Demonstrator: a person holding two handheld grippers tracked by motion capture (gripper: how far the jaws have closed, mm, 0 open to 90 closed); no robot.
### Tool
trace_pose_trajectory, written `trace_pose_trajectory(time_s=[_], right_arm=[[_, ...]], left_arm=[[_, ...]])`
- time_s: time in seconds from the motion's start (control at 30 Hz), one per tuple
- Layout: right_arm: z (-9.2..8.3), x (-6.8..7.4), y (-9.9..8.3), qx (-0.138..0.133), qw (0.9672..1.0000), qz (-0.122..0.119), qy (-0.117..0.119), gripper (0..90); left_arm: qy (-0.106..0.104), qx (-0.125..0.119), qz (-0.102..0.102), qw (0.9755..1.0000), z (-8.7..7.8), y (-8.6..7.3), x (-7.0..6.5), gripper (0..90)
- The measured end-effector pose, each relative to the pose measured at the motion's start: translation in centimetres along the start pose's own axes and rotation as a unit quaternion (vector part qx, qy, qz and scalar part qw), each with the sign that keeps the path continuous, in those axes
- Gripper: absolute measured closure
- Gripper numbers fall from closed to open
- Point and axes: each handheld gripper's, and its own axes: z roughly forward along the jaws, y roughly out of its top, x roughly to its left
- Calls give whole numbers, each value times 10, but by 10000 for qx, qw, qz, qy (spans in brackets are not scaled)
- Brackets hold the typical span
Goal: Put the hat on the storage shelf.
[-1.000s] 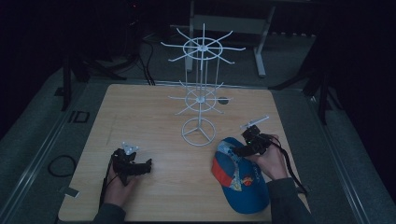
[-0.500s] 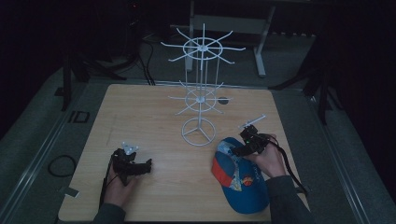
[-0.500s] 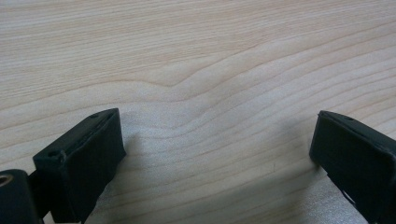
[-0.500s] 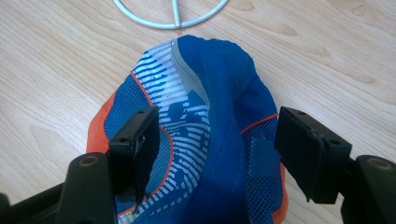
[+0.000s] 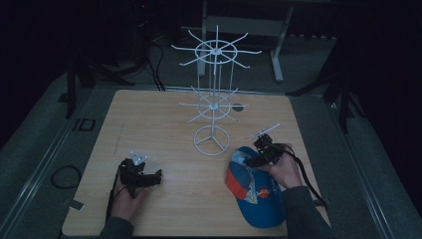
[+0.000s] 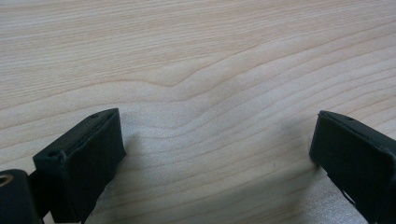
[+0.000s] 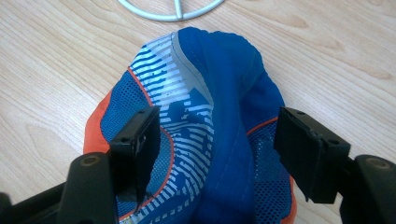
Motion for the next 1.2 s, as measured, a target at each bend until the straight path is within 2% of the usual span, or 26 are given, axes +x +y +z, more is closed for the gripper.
trace_pose_trajectory(time_s=[0.33,0.67,0.77,0.8,0.9,1.0,1.03,1.07,1.1,1.17,1.2], right_arm=[[7,-1,1,121,9999,13,75,341],[17,-4,1,335,9991,84,237,416],[19,-4,1,385,9988,93,272,468],[22,-5,1,456,9985,67,308,560],[24,-4,2,505,9981,60,334,604],[27,-4,2,575,9977,19,359,691],[27,-4,2,575,9977,19,359,691],[28,-3,2,605,9974,2,384,751],[28,-3,2,605,9974,2,384,751],[26,-2,2,535,9977,-53,401,847],[24,-2,1,488,9980,-81,391,866]], left_arm=[[0,1,1,10000,0,0,0,34],[1,0,1,10000,0,0,0,34],[0,2,2,10000,0,0,0,34],[0,1,1,10000,0,0,0,33],[0,1,0,10000,0,0,0,34],[0,1,0,10000,0,0,0,34],[0,1,0,10000,0,0,0,33],[1,0,-1,10000,0,0,0,34],[1,0,-1,10000,0,0,0,34],[-5,-3,0,10000,0,0,0,34],[1,0,1,10000,0,0,0,34]])
